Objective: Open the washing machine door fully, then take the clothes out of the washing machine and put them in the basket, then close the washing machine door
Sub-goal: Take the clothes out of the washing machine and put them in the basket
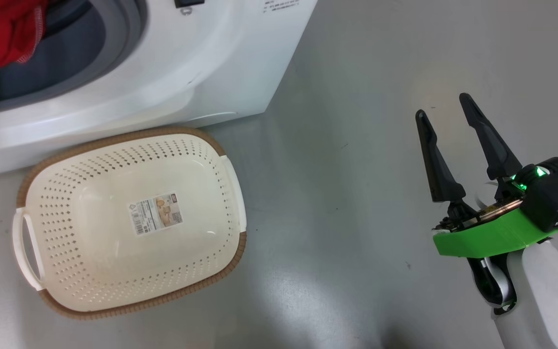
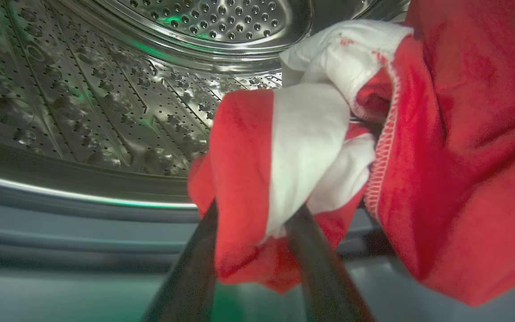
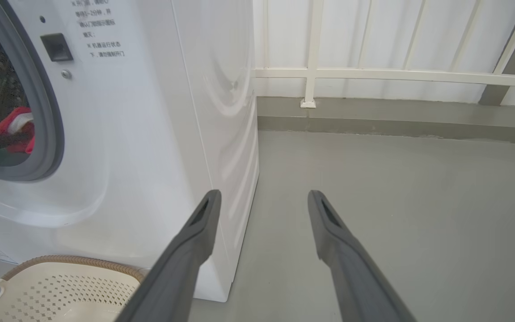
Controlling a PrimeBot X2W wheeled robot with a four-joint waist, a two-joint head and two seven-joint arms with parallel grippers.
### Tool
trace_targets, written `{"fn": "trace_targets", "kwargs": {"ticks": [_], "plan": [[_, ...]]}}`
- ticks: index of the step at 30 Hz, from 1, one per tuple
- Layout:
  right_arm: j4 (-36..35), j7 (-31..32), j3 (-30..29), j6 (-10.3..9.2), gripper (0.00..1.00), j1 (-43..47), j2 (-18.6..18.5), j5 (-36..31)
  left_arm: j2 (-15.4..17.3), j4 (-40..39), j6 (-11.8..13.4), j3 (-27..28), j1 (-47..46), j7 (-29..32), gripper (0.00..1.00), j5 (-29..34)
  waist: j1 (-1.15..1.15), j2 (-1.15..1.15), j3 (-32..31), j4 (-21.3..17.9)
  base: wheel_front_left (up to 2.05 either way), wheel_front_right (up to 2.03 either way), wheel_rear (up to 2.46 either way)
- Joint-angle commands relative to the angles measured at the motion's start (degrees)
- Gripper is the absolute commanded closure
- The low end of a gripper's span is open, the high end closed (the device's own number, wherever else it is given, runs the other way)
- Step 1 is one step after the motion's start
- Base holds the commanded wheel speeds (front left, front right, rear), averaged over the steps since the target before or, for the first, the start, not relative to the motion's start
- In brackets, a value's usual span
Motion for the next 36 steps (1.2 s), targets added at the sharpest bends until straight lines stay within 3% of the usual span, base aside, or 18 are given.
{"fn": "trace_targets", "kwargs": {"ticks": [1,10,17,22,36], "plan": [[-1.06,-0.36,0.97,0.37,0.00,0.18,-0.11,0.47,3.03,-0.75,-0.11,1.08,-0.80,-1.68,1.00,-1.11,0.00,0.00,-0.30,0.17,0.00,0.00,0.00],[-0.63,-0.36,0.62,0.37,0.00,0.68,0.22,0.46,1.51,-1.17,-1.62,4.32,1.86,-8.72,1.00,-6.15,0.00,0.00,-2.90,1.35,0.00,0.00,0.00],[-0.53,-0.36,0.31,0.37,0.00,1.33,-0.15,0.36,0.69,-4.75,-3.62,6.66,5.41,-10.53,1.00,-9.43,0.00,0.00,-4.78,2.53,0.00,0.00,0.00],[-0.63,-0.36,-0.24,0.37,0.00,1.99,-0.59,0.27,-1.41,-12.06,-5.51,9.92,9.12,-10.71,1.00,-13.05,0.00,0.00,-5.98,3.94,0.00,0.00,0.00],[-0.34,-0.36,-0.48,0.37,0.00,3.65,-0.97,-0.10,-5.59,-32.97,-7.27,14.34,23.23,-10.73,1.00,-14.23,0.00,0.00,-11.05,6.33,0.00,0.00,0.00]]}}
